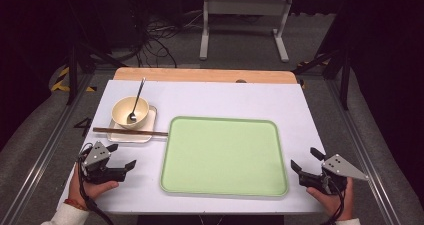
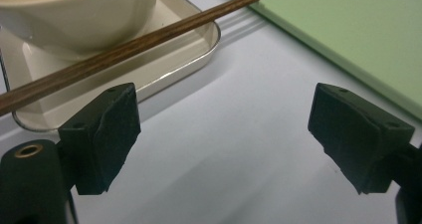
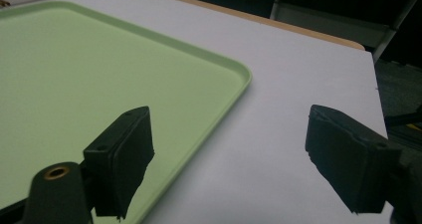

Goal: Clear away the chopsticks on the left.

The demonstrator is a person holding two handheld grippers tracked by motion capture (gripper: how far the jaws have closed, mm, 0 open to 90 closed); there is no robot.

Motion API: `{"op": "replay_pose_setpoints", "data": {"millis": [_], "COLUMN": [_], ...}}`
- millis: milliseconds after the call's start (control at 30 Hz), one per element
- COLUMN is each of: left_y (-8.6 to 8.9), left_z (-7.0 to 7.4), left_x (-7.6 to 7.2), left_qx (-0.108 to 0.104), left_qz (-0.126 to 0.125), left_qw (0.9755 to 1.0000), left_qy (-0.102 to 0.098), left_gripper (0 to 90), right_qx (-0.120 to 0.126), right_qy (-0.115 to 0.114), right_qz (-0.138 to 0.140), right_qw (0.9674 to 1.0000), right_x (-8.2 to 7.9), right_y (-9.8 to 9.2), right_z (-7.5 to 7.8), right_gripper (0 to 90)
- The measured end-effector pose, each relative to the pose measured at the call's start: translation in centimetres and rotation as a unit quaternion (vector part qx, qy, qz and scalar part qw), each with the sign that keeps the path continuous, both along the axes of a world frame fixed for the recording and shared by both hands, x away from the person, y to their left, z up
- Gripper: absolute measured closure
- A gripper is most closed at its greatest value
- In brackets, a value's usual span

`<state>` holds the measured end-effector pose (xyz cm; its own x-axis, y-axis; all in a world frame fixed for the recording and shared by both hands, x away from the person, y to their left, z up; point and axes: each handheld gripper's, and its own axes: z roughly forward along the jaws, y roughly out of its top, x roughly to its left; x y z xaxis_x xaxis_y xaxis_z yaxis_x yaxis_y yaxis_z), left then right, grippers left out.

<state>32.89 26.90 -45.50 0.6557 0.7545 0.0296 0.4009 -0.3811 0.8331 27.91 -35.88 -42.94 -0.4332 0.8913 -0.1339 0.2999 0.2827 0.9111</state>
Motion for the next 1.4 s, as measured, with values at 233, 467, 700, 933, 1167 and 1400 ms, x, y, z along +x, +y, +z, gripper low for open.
{"op": "replay_pose_setpoints", "data": {"millis": [233,467,700,933,1167,1400], "left_y": [0.1,0.8,1.8,3.7,5.0,5.3], "left_z": [0.4,0.5,1.1,1.6,2.3,1.8], "left_x": [-0.4,-0.7,-0.1,1.2,3.5,6.2], "left_qx": [-0.015,-0.021,-0.008,-0.003,0.022,0.038], "left_qz": [-0.013,-0.017,-0.023,-0.010,-0.026,-0.044], "left_qw": [0.9996,0.9993,0.9992,0.9994,0.9989,0.9983], "left_qy": [-0.019,-0.026,-0.032,-0.034,-0.032,-0.005], "left_gripper": [23.5,31.8,43.7,52.6,51.8,51.1], "right_qx": [-0.003,-0.002,-0.009,-0.012,-0.008,-0.012], "right_qy": [0.018,0.019,0.020,0.024,0.030,0.035], "right_qz": [-0.012,-0.011,-0.006,-0.003,-0.007,-0.008], "right_qw": [0.9998,0.9997,0.9997,0.9996,0.9995,0.9993], "right_x": [0.4,1.0,1.3,1.6,1.7,1.7], "right_y": [-0.1,-0.1,0.2,0.4,0.3,0.3], "right_z": [-0.5,-0.5,-0.6,-0.8,-1.0,-1.2], "right_gripper": [21.9,23.3,23.6,23.8,23.8,23.2]}}
